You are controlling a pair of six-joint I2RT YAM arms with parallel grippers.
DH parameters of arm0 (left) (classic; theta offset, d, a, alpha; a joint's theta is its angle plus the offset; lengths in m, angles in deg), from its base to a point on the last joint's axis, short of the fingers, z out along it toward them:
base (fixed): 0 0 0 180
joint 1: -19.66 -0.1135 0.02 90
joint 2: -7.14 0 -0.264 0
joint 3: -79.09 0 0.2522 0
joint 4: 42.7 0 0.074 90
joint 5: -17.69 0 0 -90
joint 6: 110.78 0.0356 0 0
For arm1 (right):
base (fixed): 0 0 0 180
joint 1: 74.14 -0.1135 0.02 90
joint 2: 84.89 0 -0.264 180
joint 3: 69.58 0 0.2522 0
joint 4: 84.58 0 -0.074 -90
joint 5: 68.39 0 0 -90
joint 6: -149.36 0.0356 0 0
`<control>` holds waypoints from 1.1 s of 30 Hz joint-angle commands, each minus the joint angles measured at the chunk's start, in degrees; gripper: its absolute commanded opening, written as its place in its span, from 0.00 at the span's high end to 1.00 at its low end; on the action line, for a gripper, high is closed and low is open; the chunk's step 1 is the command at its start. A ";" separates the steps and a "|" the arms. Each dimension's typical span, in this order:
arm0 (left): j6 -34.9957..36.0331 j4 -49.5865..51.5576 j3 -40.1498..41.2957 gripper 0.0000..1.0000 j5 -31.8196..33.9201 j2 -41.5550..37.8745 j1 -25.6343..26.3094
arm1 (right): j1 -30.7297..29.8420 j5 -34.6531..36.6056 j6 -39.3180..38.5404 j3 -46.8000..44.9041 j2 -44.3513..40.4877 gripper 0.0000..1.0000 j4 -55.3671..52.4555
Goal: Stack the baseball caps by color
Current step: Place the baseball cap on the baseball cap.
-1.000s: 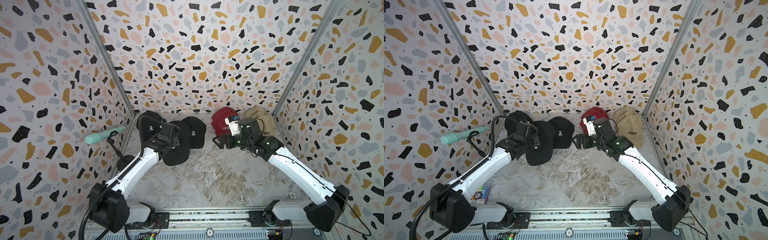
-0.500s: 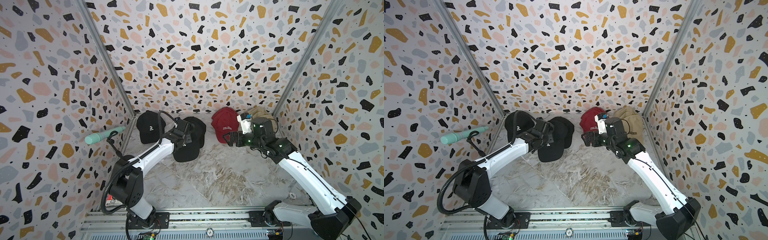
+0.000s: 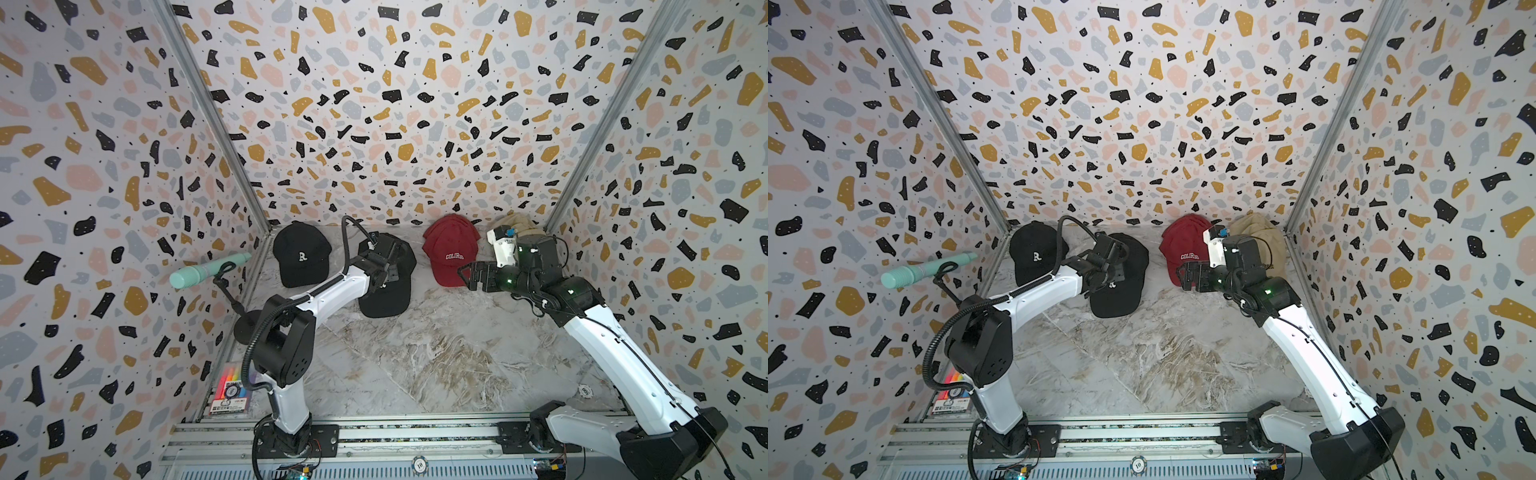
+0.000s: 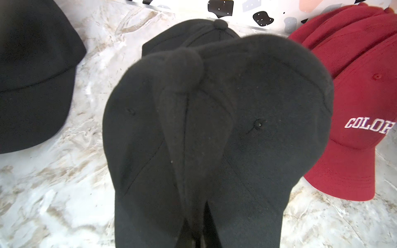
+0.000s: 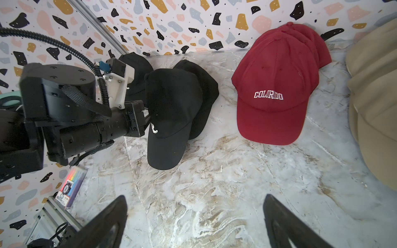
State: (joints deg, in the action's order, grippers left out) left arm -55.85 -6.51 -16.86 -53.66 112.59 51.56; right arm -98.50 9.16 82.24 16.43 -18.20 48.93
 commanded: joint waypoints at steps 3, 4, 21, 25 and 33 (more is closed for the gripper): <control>2.08 0.32 -4.29 1.00 1.52 2.69 0.18 | 0.99 -0.73 -0.47 -0.53 -1.37 0.01 -1.02; 2.27 0.48 -4.85 1.00 1.47 3.37 0.13 | 1.14 -0.68 -0.42 -0.57 -1.39 0.01 -1.02; 2.35 3.49 -10.95 0.98 2.42 13.28 0.18 | 1.77 1.30 1.58 -0.53 -2.10 0.01 -2.07; 2.63 3.93 -12.50 0.94 2.33 15.27 0.18 | 1.79 1.96 2.32 -0.82 -2.64 0.01 -2.25; 2.95 3.93 -13.17 0.86 1.64 17.97 0.09 | 1.79 2.78 3.87 -1.93 -3.85 0.01 -2.60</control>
State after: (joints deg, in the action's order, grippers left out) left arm -53.44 -3.93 -29.34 -51.82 128.69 51.60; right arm -96.90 10.98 85.08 15.03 -20.47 47.68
